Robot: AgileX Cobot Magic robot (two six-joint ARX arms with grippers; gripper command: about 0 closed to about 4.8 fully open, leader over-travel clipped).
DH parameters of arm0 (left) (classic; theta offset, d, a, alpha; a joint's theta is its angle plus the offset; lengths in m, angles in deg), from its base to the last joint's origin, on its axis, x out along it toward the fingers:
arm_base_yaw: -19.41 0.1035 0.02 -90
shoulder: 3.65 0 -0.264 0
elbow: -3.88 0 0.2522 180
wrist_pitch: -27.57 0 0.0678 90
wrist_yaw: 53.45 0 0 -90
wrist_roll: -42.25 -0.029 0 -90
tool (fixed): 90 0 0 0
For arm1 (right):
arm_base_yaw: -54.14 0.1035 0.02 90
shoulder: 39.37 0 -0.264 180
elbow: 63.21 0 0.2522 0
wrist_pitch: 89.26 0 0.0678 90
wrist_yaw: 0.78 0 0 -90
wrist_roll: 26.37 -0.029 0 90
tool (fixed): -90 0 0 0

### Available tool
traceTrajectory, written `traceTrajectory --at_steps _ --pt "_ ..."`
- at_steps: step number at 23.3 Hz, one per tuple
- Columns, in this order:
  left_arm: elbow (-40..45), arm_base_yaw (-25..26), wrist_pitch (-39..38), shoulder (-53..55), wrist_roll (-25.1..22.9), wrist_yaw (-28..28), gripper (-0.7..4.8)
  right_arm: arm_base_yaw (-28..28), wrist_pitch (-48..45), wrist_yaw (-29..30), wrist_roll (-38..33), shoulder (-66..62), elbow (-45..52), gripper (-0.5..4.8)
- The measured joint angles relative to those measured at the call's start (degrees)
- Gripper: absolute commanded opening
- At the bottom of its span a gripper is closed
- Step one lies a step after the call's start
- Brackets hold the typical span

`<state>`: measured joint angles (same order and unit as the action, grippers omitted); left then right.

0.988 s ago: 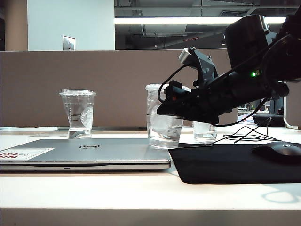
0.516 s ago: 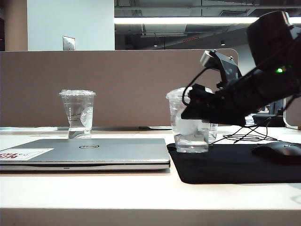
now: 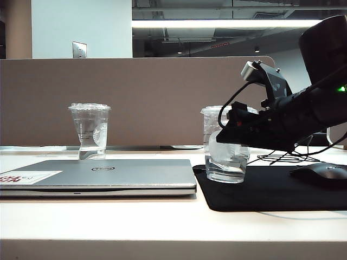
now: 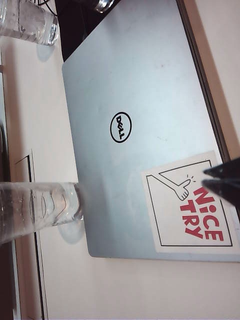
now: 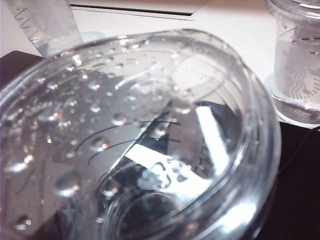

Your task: Pick up the coffee cup on the middle and place it on the right side of the laptop.

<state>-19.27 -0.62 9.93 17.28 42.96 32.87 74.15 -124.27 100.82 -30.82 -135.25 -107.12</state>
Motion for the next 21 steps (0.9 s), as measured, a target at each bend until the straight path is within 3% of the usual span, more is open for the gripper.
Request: traceTrajectory --at_steps 6,9,10,21 --pt "0.0 0.0 0.0 0.0 0.0 0.0 -0.05 0.0 -0.3 0.5 0.0 0.0 0.0 3.63" --pt "0.0 0.0 0.0 0.0 0.0 0.0 -0.05 0.0 -0.3 0.6 0.0 0.0 0.0 4.64" --pt "0.0 0.0 0.0 0.0 0.0 0.0 -0.05 0.0 -0.3 0.8 -0.1 0.0 0.0 4.74" --pt "0.0 0.0 0.0 0.0 0.0 0.0 -0.05 0.0 3.1 2.1 -0.3 3.0 0.1 4.79"
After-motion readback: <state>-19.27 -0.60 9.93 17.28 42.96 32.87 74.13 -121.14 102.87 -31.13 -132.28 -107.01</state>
